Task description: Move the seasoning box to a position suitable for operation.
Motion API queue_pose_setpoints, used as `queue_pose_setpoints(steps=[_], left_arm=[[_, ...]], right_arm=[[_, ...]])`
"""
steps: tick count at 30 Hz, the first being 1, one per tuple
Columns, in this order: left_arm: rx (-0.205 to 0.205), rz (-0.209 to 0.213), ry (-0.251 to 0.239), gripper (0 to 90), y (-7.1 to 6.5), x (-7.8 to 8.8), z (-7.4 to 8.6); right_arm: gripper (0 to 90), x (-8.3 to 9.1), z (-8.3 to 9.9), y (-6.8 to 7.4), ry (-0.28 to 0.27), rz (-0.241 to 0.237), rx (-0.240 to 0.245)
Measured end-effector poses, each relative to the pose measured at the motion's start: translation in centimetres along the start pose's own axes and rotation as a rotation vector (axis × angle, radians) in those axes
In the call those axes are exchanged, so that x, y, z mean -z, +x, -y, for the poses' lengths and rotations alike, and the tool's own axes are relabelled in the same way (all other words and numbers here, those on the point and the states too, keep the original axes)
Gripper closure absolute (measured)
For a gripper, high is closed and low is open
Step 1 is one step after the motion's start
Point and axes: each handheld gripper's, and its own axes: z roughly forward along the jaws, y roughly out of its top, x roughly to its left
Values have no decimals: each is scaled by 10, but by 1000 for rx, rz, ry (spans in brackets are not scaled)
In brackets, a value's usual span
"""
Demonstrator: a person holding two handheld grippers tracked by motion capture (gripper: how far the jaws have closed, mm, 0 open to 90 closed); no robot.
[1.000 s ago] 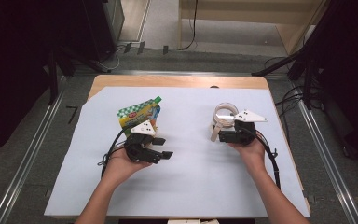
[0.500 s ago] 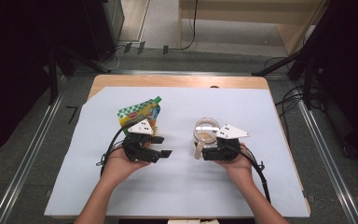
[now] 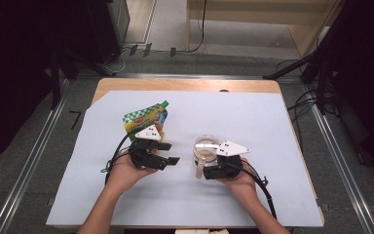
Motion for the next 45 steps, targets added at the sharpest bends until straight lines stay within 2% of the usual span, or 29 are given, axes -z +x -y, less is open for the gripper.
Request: queue_pose_setpoints(steps=[4,8,11,17,23,30,34,38,39,45], left_arm=[[0,3,-4,376,-1,0,0],[2,5,-6,379,0,1,0],[13,-1,-10,383,0,1,0],[3,6,1,396,-4,-3,-1],[-2,21,-7,413,-6,-5,-2],[-9,32,-4,445,-9,-6,-2],[0,50,-7,517,-11,-5,-3],[3,94,-25,627,-13,-4,-5],[-6,88,-15,654,-13,-4,-5],[0,91,15,808,-15,-11,-5]], right_arm=[[113,0,1,0,-7,-6,-15],[86,4,0,-2,36,-11,-40],[80,13,-2,-5,56,-24,-54],[80,36,-1,-10,49,-30,-70],[82,55,7,-18,52,8,-91],[111,69,13,-26,20,44,-143],[132,70,16,-27,14,43,-150],[138,68,16,-28,13,36,-157],[141,68,16,-28,8,32,-160],[172,64,13,-23,-2,3,-137]])
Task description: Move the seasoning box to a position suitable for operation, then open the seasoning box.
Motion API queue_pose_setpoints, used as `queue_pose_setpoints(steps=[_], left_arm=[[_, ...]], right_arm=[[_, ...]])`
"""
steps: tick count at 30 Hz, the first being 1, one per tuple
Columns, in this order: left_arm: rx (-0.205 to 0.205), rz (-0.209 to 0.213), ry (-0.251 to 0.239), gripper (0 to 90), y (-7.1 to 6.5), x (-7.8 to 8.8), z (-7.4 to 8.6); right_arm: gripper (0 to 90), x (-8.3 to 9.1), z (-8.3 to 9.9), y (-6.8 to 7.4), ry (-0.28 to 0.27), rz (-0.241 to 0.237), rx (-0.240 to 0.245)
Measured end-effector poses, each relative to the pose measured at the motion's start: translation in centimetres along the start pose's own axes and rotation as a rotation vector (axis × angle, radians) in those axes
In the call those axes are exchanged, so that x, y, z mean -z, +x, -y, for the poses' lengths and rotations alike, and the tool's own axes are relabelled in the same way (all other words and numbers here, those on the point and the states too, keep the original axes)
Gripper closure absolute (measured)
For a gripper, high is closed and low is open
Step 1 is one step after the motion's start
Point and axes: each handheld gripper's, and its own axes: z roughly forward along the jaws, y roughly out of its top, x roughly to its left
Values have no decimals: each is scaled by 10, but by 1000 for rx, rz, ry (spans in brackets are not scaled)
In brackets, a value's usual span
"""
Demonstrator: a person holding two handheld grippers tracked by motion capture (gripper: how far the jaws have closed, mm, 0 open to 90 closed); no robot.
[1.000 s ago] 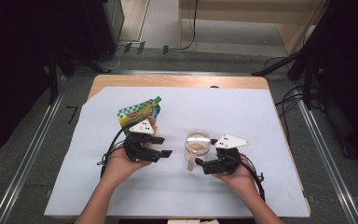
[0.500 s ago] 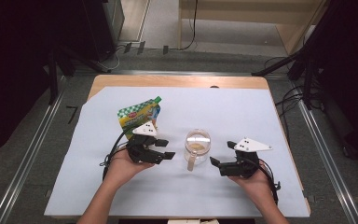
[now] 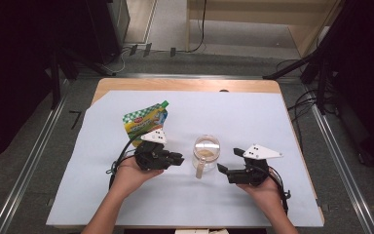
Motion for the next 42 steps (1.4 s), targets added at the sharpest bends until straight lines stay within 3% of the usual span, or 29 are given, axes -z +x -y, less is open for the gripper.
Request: queue_pose_setpoints(steps=[9,17,28,33,42], left_arm=[[-6,28,11,900,-6,-15,-4],[-18,55,20,900,-15,-31,-7],[-18,52,17,900,-19,-36,-7],[-40,65,17,900,-27,-41,-9],[-41,112,7,900,-39,-50,-12]], right_arm=[[308,1,-3,0,-2,-21,20],[437,9,-5,-6,-19,-34,-11],[555,12,-9,-4,-4,-56,4],[663,15,-10,-3,14,-35,-15],[900,22,-11,2,60,-30,-18]])
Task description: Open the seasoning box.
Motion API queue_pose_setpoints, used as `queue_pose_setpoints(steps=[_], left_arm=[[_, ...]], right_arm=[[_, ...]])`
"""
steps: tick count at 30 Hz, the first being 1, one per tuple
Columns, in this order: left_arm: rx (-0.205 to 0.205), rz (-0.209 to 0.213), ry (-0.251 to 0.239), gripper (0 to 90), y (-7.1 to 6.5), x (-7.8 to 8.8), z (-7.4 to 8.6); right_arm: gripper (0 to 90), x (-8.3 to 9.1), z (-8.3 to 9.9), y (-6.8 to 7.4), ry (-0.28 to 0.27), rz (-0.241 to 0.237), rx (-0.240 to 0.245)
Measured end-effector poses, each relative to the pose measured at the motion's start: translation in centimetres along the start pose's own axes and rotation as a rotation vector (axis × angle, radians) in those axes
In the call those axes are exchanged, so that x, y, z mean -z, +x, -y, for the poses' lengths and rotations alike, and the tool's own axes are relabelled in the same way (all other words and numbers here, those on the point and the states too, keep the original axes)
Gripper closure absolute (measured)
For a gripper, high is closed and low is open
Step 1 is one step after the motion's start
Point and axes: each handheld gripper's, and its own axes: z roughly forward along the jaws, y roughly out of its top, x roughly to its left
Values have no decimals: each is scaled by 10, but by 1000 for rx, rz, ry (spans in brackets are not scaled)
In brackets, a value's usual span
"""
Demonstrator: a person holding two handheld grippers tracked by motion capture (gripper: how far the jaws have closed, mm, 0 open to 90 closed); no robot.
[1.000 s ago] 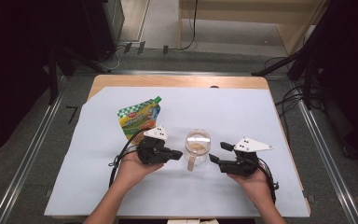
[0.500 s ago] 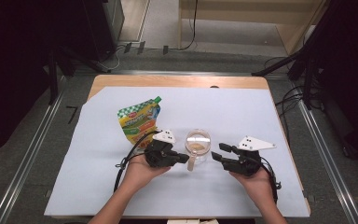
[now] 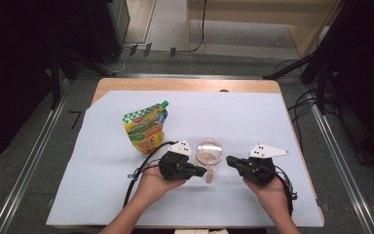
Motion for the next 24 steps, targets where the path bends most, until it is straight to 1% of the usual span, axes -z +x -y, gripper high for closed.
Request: queue_pose_setpoints(steps=[3,6,8,10,12,13,16,17,18,19,20,21,22,24], left_arm=[[6,2,-4,900,0,0,0],[12,1,-8,900,-2,-3,-2],[-4,7,3,900,-5,-7,-3],[-8,5,18,900,-6,-7,-3],[0,10,10,900,-5,-4,-3],[3,16,17,900,-4,-1,-3],[-3,1,35,900,0,9,-2],[0,-1,27,900,2,12,-1],[0,-1,27,900,2,12,-1],[12,-9,11,899,7,18,0],[18,-16,8,891,8,21,0],[18,-16,8,879,8,21,0],[18,-30,4,867,11,25,1],[18,-33,-2,849,14,28,2]], right_arm=[[900,2,0,2,9,-15,-8],[900,6,0,6,15,-22,1],[900,8,1,8,18,-26,8],[900,11,2,12,28,-26,12],[900,13,4,14,41,-34,10],[900,14,5,16,41,-36,13],[900,17,7,22,40,-60,15],[900,17,9,25,43,-68,18],[900,17,9,25,43,-68,18],[900,15,11,33,57,-88,27],[900,13,13,37,66,-98,31],[900,13,13,37,66,-98,31],[900,9,15,45,86,-116,48],[900,4,16,53,101,-128,70]])
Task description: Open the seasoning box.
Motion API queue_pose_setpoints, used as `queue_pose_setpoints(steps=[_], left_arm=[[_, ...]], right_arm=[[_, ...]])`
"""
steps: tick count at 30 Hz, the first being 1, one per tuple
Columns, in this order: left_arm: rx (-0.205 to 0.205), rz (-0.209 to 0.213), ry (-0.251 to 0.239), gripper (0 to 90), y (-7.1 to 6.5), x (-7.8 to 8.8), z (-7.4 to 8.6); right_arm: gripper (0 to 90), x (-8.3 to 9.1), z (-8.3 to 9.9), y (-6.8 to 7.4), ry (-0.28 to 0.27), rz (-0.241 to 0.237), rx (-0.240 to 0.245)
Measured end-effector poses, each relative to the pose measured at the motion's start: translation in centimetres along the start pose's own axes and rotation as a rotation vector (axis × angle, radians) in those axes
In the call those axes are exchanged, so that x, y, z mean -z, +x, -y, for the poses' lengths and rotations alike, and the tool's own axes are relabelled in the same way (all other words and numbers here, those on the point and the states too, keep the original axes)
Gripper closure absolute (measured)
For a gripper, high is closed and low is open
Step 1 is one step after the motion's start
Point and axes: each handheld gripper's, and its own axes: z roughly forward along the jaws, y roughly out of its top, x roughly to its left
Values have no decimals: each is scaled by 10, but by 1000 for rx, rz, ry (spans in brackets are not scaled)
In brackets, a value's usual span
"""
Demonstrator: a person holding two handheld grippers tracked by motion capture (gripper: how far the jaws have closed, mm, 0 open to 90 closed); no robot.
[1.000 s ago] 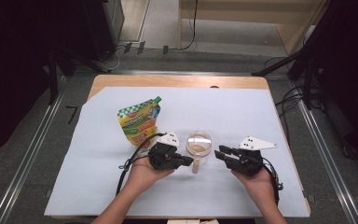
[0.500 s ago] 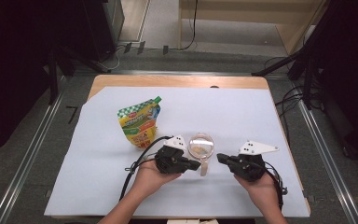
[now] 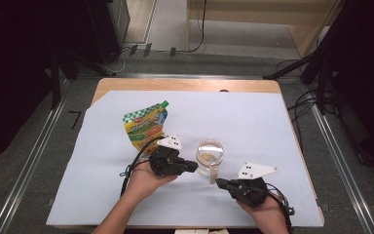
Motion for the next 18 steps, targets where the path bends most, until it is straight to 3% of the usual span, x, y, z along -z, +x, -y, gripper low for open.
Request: queue_pose_setpoints(steps=[7,18], left_arm=[[6,-20,-10,775,6,6,1],[25,-37,-26,665,12,13,3]], right_arm=[[900,-22,2,10,37,-21,26],[900,-35,2,5,7,11,-20]])
